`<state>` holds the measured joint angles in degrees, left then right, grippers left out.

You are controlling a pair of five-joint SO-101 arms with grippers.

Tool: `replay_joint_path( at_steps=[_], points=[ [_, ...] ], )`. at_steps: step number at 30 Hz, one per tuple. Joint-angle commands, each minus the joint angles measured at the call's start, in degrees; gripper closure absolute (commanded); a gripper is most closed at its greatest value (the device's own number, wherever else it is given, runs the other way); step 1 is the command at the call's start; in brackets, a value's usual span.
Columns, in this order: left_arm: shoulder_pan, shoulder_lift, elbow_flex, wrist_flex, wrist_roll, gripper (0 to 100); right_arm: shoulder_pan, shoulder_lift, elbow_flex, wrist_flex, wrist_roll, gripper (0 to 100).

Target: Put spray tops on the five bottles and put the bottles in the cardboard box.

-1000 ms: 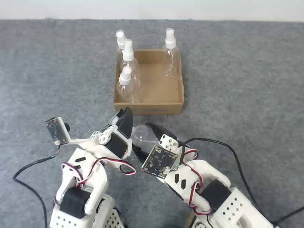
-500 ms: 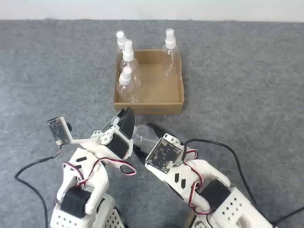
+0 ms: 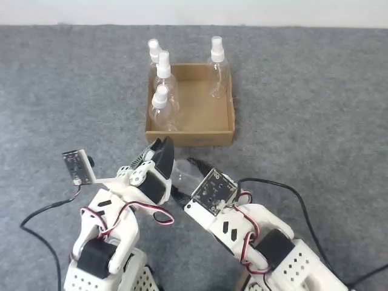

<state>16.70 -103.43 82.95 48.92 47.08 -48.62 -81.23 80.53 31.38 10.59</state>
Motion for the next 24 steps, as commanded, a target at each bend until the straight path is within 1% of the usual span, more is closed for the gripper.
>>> replay_joint_path(
  at_steps=[1,4,11,15,18,21,24],
  points=[
    [0.7,-1.1,-0.6,0.5,-0.6,77,1.5,-1.4,-3.3,-1.5,-0.4,99.2],
    [0.8,-1.1,-1.9,2.3,-0.6,72,1.6,-1.1,-3.3,-1.5,-0.4,99.2],
    [0.3,-1.1,-8.0,7.2,-0.6,72,1.8,-1.0,-3.2,-1.5,-0.3,99.2],
    [0.1,-1.1,-9.1,7.6,-0.5,72,2.1,-1.0,-3.1,-1.5,-0.3,99.2],
    [-0.3,-1.1,-10.3,7.6,-0.4,72,4.2,-1.0,-3.0,-1.8,-0.3,99.2],
    [-4.3,-1.1,-11.6,7.4,-0.3,72,5.8,-1.0,-3.2,-1.9,-0.3,99.2],
    [-8.9,-1.1,-12.6,7.3,1.7,72,5.8,-1.0,-3.2,-1.9,-0.3,99.2]
  ],
)
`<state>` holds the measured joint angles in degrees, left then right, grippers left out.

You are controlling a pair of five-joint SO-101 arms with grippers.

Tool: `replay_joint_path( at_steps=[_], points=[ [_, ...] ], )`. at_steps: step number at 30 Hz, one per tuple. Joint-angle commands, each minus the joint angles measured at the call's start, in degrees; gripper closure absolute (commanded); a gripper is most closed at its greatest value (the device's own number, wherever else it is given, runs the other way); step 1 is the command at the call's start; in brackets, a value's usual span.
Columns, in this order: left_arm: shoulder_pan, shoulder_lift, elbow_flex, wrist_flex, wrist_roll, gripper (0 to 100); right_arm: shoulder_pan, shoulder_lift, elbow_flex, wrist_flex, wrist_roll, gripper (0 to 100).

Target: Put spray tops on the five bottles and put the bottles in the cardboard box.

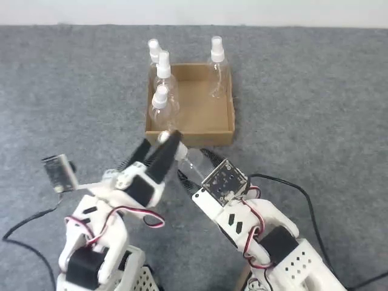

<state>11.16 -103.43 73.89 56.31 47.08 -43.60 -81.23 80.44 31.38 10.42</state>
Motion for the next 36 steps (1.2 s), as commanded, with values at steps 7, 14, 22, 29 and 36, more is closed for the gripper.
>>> replay_joint_path(
  at_steps=[7,14,22,29,36],
  points=[
    [-9.1,-1.1,-4.2,-0.2,3.8,72,0.5,-1.5,-3.1,-1.6,-0.4,99.2],
    [-15.9,-1.1,-1.5,-4.5,6.2,72,0.4,-1.6,-3.3,-1.9,-0.7,99.2],
    [-16.2,-1.1,5.1,-12.3,6.2,72,0.4,-3.1,-5.4,-1.4,-0.8,99.2],
    [-15.7,-1.1,7.2,-13.8,6.0,72,-3.8,-13.8,-5.2,3.2,-0.6,99.2],
    [-9.1,-1.1,8.6,-13.4,4.0,72,-4.5,-20.5,-2.7,5.0,-0.2,99.2]
  ],
)
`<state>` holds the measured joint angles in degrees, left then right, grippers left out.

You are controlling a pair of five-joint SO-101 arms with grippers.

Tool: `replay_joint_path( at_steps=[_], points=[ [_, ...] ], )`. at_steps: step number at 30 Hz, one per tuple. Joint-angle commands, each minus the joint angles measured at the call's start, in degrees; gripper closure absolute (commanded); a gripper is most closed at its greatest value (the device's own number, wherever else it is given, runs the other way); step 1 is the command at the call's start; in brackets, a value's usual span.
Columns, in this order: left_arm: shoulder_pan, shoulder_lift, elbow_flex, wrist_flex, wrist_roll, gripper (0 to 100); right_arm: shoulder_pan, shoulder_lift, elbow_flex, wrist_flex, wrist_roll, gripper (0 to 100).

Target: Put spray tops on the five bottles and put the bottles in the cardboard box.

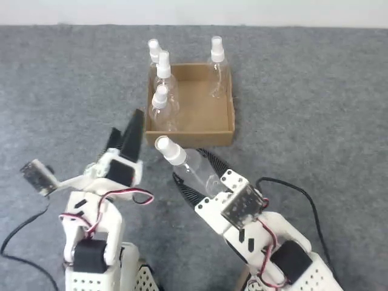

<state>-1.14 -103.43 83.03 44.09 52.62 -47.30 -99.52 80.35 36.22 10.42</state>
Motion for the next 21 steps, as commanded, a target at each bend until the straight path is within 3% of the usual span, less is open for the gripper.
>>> replay_joint_path(
  at_steps=[1,6,17,21],
  points=[
    [4.7,-1.1,-0.6,-0.3,-2.2,72,-0.8,-2.2,-2.3,0.1,-0.2,99.2],
    [9.5,-1.1,-0.9,2.4,-4.2,72,-0.9,-2.2,-1.9,0.4,-0.1,99.3],
    [10.2,-1.1,-5.4,8.4,-4.6,72,-1.0,-2.1,-0.1,0.1,1.8,99.3],
    [13.6,-1.1,-5.8,9.6,-4.6,72,-1.1,-2.1,0.3,0.1,1.8,99.3]
  ],
)
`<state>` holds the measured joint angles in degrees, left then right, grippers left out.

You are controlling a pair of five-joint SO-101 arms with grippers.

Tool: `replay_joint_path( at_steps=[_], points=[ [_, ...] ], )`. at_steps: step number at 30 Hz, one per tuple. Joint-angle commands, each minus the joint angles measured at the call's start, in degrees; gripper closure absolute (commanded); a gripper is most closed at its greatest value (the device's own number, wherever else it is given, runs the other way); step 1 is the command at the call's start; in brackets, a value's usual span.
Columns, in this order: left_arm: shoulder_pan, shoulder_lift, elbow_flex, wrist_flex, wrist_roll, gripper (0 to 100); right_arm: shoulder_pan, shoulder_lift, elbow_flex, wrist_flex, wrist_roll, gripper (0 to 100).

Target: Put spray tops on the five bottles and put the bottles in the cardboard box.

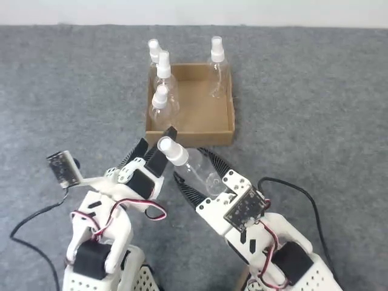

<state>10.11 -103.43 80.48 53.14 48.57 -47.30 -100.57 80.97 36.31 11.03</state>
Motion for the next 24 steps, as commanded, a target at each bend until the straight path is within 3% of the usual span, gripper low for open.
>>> replay_joint_path(
  at_steps=[1,11,24],
  points=[
    [3.3,-1.1,-3.3,0.5,-0.6,72,-1.1,-1.0,-0.1,0.0,1.1,99.3],
    [7.0,-1.1,-4.2,3.7,-3.4,72,-1.1,-1.0,-0.1,0.3,1.1,99.3],
    [7.1,-1.1,-6.4,5.9,-3.4,72,-1.1,-1.0,0.0,0.5,1.1,99.3]
  ],
)
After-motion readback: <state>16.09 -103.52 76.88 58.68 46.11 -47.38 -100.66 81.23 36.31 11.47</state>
